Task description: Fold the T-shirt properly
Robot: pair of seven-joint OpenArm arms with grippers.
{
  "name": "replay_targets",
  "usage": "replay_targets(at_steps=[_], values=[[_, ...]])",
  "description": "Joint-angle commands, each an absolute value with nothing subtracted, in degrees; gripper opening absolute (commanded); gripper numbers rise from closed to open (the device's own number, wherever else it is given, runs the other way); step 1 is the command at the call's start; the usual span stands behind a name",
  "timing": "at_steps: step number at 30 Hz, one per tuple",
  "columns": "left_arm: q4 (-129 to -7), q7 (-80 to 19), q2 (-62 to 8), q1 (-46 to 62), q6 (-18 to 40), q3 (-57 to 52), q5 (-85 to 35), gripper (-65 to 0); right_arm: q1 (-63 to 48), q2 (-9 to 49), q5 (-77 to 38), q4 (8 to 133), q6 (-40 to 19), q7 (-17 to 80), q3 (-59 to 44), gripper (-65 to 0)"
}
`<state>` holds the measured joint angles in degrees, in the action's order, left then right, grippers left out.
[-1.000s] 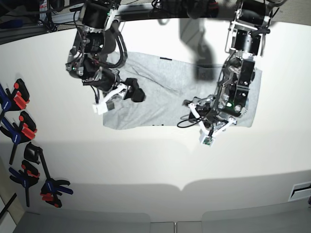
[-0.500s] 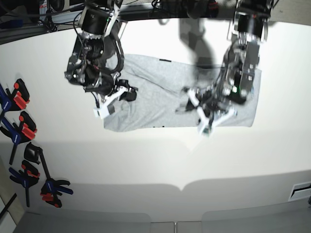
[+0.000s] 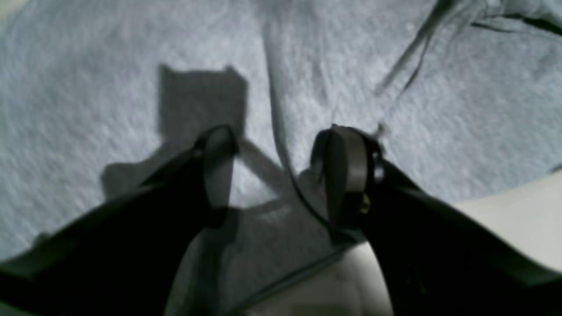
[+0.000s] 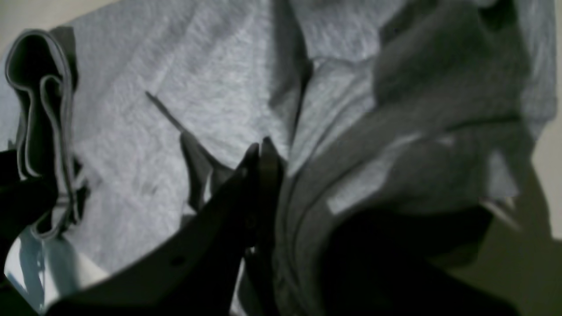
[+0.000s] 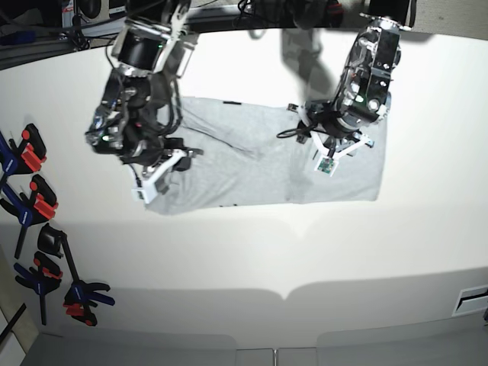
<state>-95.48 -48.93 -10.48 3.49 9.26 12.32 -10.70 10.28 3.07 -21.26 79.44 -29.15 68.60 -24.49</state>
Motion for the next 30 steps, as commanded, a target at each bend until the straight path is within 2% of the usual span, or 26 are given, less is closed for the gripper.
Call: replay_targets(at_steps=[1, 5, 12, 16, 22, 25, 30], values=[[-96.47, -47.97, -10.44, 2.74, 9.34, 12.23, -12.40, -34.5, 11.62, 3.51, -24.18, 81.82, -29.10, 68.10, -24.36, -65.0], [-96.47, -46.76, -10.20, 2.72, 11.14, 13.13, -18.33, -34.5, 11.77, 2.98, -28.38, 87.02, -29.10, 70.59, -24.32, -65.0], [-96.49, -46.09, -9.82, 2.70, 11.55, 19.16, -28.64, -34.5, 11.75, 2.39, -28.77, 91.85, -28.08, 71.11, -24.32, -65.0], [-96.47, -42.04, -7.73, 2.70, 15.94, 22.24, -28.12, -34.5, 12.23, 2.37, -30.35, 92.77, -27.99, 72.07, -24.32, -65.0], [-97.49, -42.72, -5.43, 2.57, 15.92, 23.68, -26.46, -34.5, 13.47, 2.63, -30.00, 92.77, -28.03, 72.44, -24.25, -65.0], [-101.95, -45.54, -5.89, 2.52, 15.92, 23.66, -26.22, -34.5, 13.45, 3.05, -29.98, 92.77, -28.03, 72.44, -24.27, -65.0], [-113.86, -47.90, -8.54, 2.72, 15.88, 23.66, -18.87, -34.5, 13.54, 4.75, -28.99, 92.77, -28.05, 72.01, -24.27, -65.0]])
